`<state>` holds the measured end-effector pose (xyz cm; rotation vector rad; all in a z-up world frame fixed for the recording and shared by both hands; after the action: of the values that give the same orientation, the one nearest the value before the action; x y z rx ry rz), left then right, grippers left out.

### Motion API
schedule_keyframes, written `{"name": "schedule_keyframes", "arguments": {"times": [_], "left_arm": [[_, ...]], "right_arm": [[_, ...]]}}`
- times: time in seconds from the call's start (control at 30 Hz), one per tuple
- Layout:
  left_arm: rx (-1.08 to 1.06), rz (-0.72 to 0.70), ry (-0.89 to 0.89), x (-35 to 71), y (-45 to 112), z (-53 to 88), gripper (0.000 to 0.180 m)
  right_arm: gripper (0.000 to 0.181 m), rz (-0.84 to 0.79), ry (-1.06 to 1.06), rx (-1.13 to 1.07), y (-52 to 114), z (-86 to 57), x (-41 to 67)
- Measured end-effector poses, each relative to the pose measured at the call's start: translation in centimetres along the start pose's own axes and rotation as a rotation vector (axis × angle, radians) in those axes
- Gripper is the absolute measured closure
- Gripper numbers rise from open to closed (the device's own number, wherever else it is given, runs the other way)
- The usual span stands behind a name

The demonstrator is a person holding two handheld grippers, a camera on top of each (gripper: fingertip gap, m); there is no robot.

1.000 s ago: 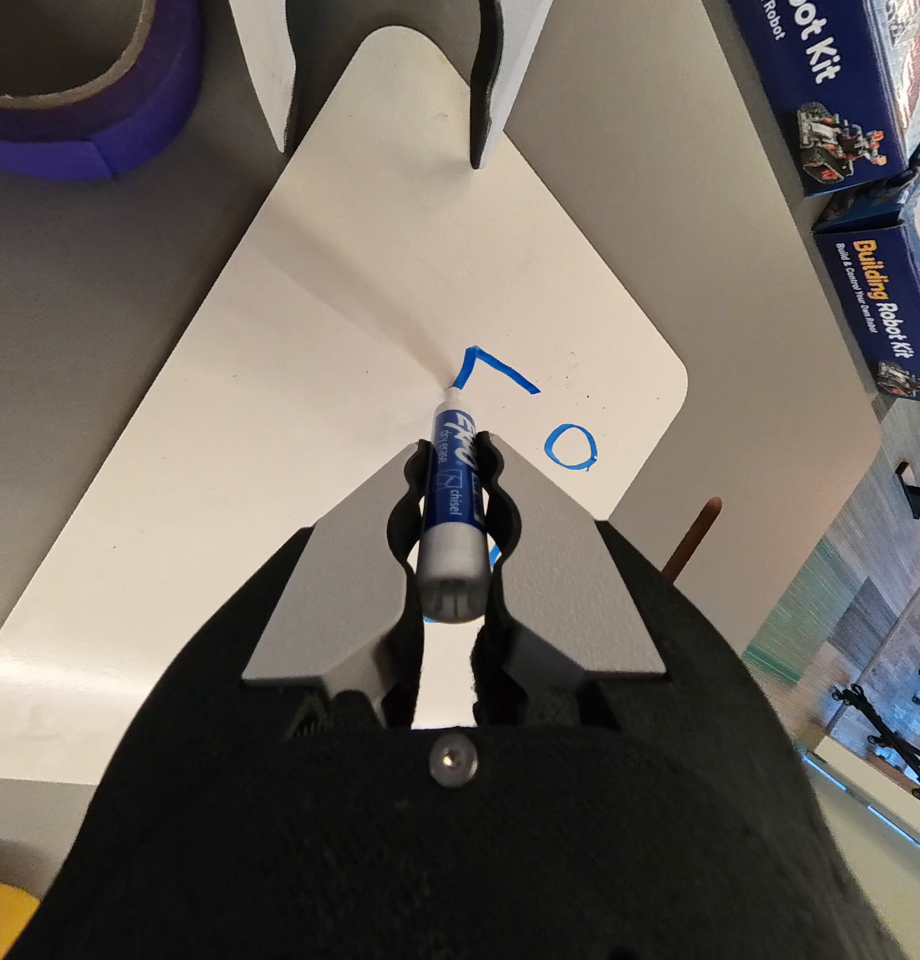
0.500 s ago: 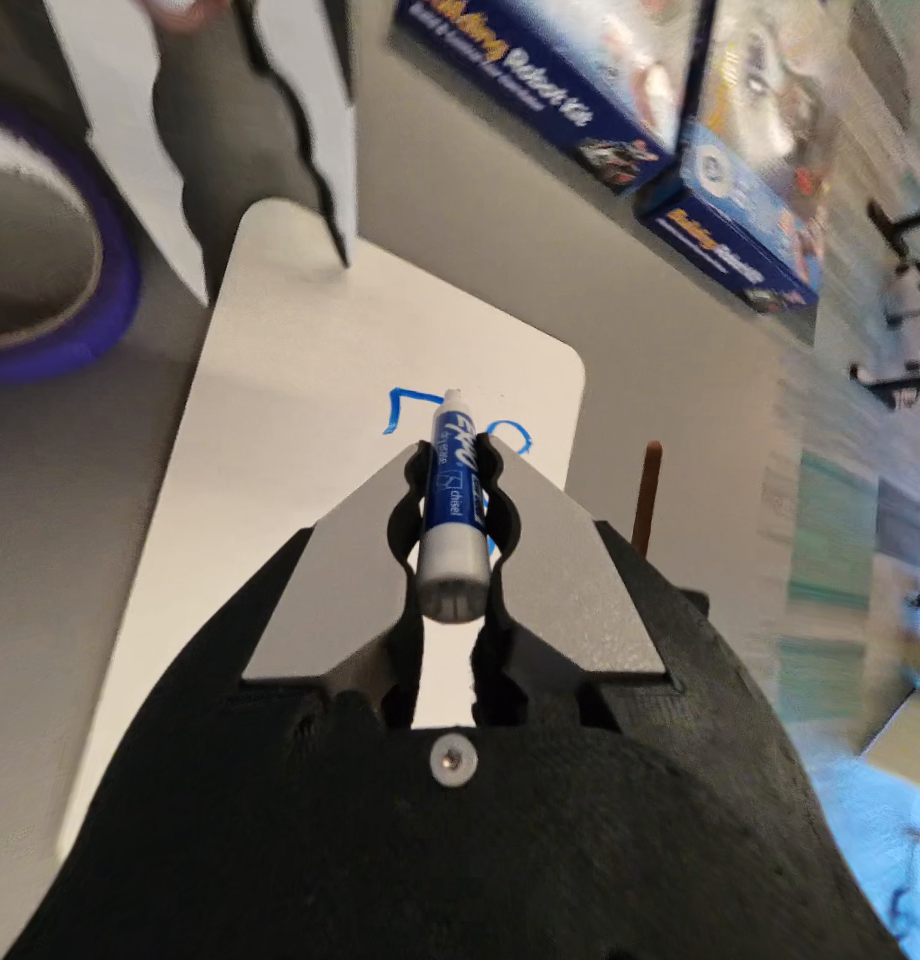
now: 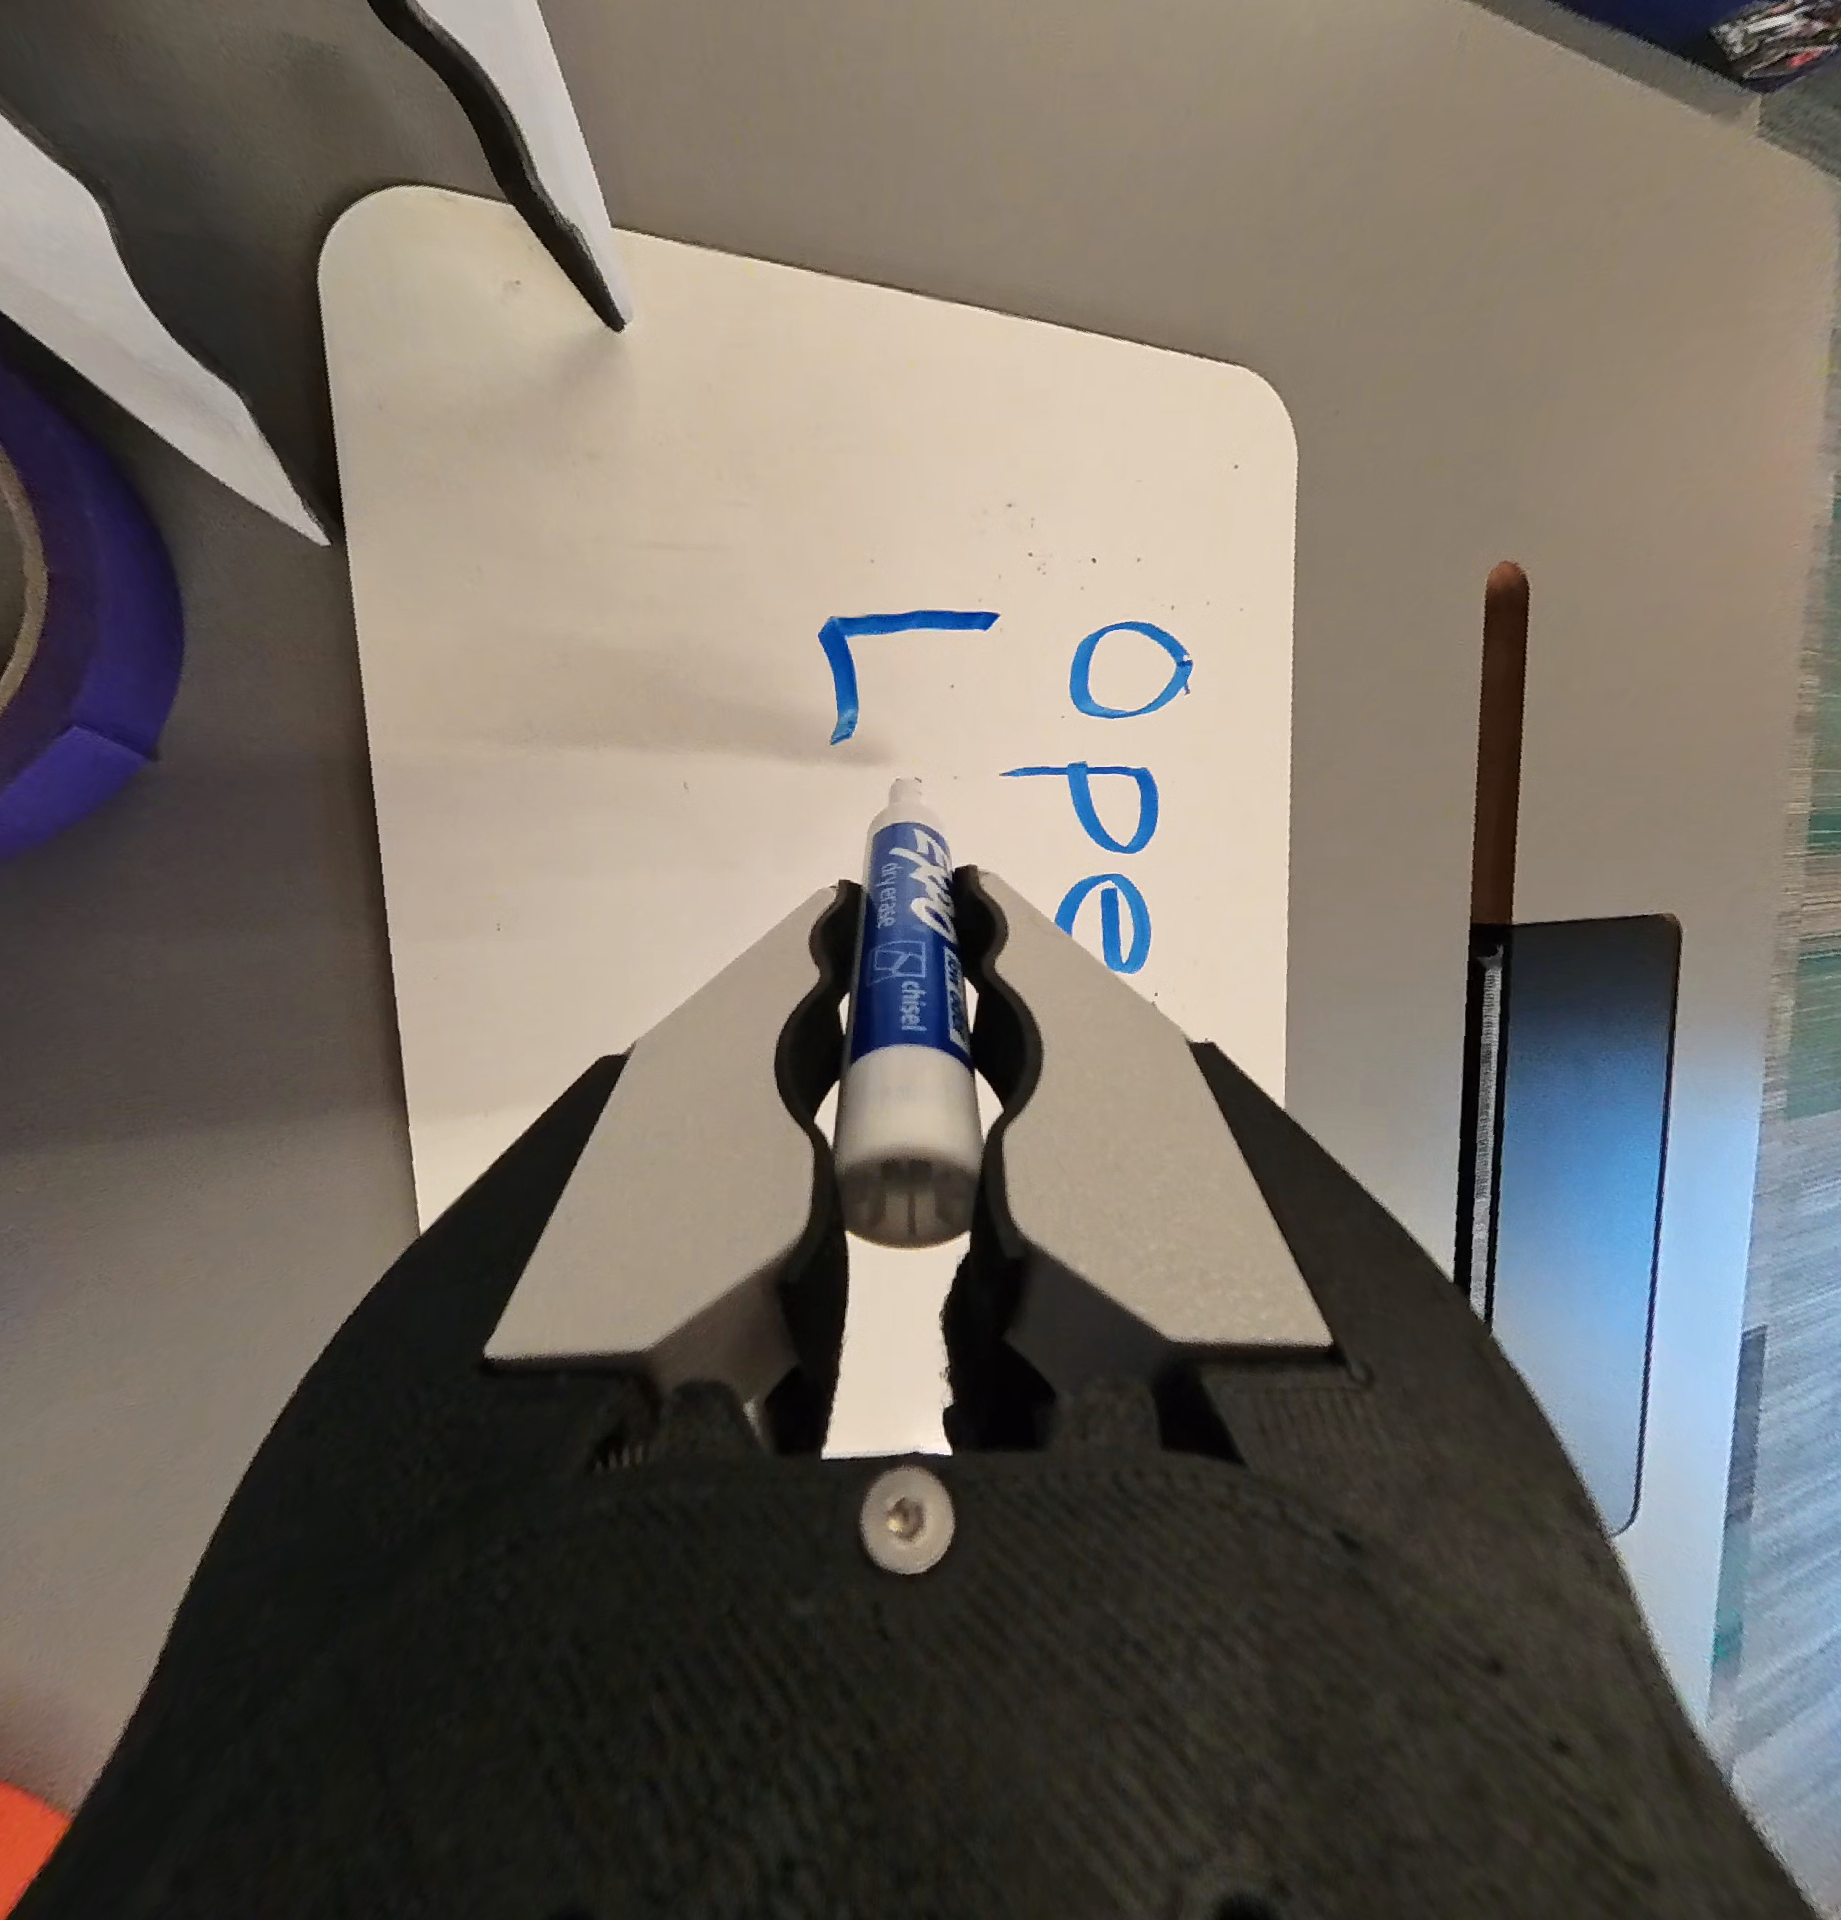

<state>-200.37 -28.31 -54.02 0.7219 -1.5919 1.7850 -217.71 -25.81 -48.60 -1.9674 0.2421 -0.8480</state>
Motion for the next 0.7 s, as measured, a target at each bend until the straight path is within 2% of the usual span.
{"name": "schedule_keyframes", "arguments": {"times": [0.5, 0.7], "left_arm": [[0.0, 0.0, -0.001, -0.01, 0.0, -0.01, 0.113], [0.0, 0.0, -0.001, -0.02, 0.0, -0.01, 0.113]], "right_arm": [[0.163, 0.046, -0.095, -0.024, 0.75, 0.55, 0.22], [0.163, 0.049, -0.062, -0.008, 0.64, 0.41, 0.02]]}}
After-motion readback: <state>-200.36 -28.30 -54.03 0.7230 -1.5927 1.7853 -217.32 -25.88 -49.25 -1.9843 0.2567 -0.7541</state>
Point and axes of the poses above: each gripper's, where its closed fingertips meet, y out along the fingers, x out of its top, z = x × y across the jaws, the point moved 7 cm from there along -y, back along the fingers, and after that the axes turned 4 degrees about y, right-handed, at the moved point
